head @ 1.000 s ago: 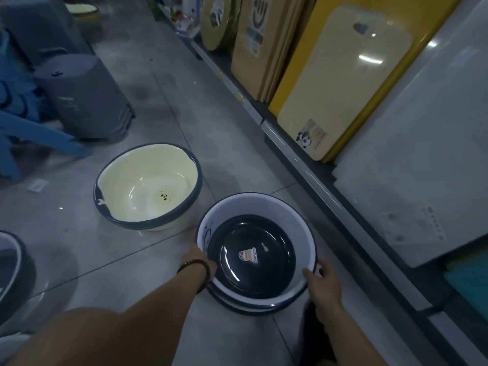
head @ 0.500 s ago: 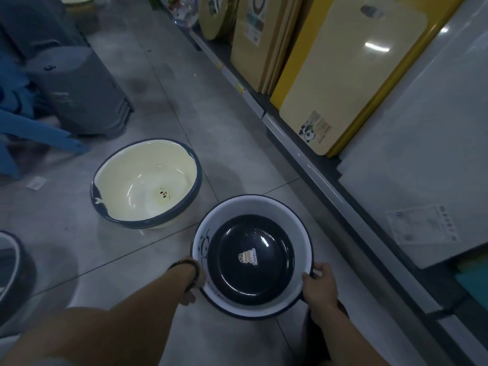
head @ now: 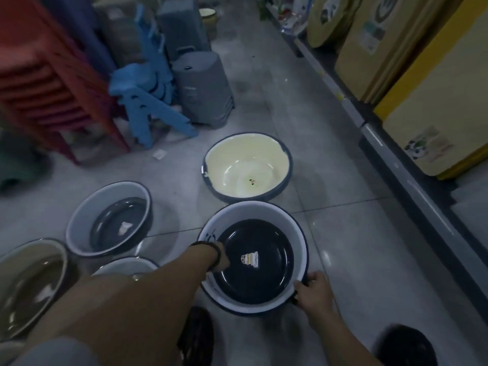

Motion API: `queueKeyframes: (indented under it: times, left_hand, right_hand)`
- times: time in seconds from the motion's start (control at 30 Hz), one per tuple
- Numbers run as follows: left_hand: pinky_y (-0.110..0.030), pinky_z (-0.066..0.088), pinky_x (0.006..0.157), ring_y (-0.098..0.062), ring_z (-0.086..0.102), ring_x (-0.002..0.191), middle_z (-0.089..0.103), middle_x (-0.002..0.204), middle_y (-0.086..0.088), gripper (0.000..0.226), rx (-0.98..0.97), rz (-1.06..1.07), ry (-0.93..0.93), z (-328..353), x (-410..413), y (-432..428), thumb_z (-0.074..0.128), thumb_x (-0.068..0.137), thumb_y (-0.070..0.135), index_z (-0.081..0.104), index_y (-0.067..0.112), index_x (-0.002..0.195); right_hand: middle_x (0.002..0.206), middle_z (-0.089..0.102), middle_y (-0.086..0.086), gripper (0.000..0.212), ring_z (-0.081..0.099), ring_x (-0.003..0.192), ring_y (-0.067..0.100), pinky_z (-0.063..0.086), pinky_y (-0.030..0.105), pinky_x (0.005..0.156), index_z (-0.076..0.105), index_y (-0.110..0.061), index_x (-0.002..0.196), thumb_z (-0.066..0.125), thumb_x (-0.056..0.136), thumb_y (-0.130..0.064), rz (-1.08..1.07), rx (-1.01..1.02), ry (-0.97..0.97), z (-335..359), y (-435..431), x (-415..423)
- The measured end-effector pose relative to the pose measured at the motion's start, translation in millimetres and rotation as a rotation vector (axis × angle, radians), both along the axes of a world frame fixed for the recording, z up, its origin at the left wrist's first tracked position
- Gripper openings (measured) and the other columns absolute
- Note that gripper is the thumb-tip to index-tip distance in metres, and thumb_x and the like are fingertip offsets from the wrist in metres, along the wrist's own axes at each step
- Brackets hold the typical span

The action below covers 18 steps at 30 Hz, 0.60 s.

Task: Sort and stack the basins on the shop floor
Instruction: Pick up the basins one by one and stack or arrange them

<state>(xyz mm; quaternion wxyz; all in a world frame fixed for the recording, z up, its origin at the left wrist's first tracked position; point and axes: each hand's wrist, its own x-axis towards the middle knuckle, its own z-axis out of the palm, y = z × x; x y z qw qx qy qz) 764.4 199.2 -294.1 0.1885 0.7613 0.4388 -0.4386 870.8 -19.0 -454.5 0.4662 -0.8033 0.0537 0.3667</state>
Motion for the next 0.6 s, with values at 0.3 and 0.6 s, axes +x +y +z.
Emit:
queueKeyframes:
  times: [0.3, 0.6]
  left_hand:
    - [-0.044, 0.063, 0.073, -0.032, 0.073, 0.093, 0.068, 0.115, -0.01, 0.04, 0.039, 0.048, -0.373, 97, -76, 54, 0.054, 0.099, 0.04, 0.059, 0.02, 0.134]
    - [-0.021, 0.052, 0.081, -0.022, 0.072, 0.095, 0.072, 0.116, -0.001, 0.03, 0.141, 0.289, -0.5, 142, -203, 69, 0.056, 0.097, 0.028, 0.066, 0.025, 0.125]
  right_hand:
    - [0.129, 0.055, 0.036, 0.051, 0.059, 0.112, 0.053, 0.051, 0.057, 0.091, 0.051, 0.006, 0.125, 0.073, 0.086, -0.016, -0.142, -0.352, -0.239, 44, 63, -77]
    - [0.103, 0.067, -0.002, 0.035, 0.065, 0.095, 0.018, 0.053, 0.031, 0.078, 0.06, -0.014, 0.118, 0.07, 0.089, -0.032, 0.862, 0.11, 0.003, 74, 173, -255]
